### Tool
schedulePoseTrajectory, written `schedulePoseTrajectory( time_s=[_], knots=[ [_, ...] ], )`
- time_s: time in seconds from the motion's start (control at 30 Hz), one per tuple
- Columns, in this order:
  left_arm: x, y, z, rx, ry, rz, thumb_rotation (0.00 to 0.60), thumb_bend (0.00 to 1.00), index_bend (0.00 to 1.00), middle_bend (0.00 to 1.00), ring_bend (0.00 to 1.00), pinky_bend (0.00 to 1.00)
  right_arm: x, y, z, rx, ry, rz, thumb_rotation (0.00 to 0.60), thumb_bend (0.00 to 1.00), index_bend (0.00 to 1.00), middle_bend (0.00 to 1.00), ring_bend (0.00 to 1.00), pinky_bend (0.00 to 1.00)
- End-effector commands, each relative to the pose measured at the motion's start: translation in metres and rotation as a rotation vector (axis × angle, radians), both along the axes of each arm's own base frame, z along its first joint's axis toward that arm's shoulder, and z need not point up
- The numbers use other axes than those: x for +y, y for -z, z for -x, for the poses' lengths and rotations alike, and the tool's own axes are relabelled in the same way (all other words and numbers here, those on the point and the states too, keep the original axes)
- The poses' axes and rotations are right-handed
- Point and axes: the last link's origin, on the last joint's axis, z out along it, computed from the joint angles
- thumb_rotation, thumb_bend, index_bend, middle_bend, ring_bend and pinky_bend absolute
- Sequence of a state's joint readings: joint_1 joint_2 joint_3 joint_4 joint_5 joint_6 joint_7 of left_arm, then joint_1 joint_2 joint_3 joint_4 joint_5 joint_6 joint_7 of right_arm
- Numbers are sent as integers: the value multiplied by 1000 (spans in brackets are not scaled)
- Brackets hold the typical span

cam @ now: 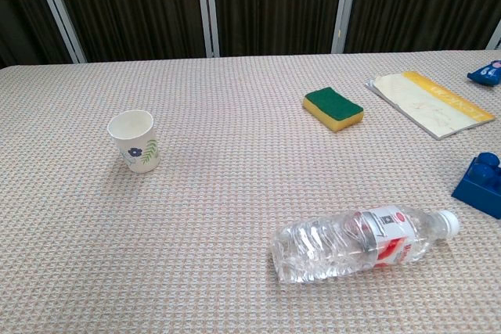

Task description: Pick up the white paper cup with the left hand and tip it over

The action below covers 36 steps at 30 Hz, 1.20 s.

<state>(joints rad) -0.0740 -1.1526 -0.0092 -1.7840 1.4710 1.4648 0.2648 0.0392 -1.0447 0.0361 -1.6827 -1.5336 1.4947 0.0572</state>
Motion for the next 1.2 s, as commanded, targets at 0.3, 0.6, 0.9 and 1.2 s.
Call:
schedulePoseTrajectory(
  time_s=[0.3, 0.6, 0.9, 1.2],
  knots=[
    [7, 3, -13, -18, 30, 10, 600, 0, 0, 0, 0, 0, -1, -2, -1, -12, 0, 7, 600, 44, 27, 0, 0, 0],
    [70, 18, -57, -47, 56, 83, 600, 0, 0, 0, 0, 0, -1, 0, -1, -11, 0, -7, 600, 44, 34, 0, 0, 0],
    [124, 51, -93, -26, 25, 188, 600, 0, 1, 0, 0, 0, 1, 0, 0, -14, 4, -13, 600, 44, 0, 0, 0, 0],
    [157, 86, -120, -12, 3, 253, 600, 0, 48, 0, 0, 0, 0, -1, 2, -19, 13, -14, 600, 44, 0, 0, 0, 0]
  ],
)
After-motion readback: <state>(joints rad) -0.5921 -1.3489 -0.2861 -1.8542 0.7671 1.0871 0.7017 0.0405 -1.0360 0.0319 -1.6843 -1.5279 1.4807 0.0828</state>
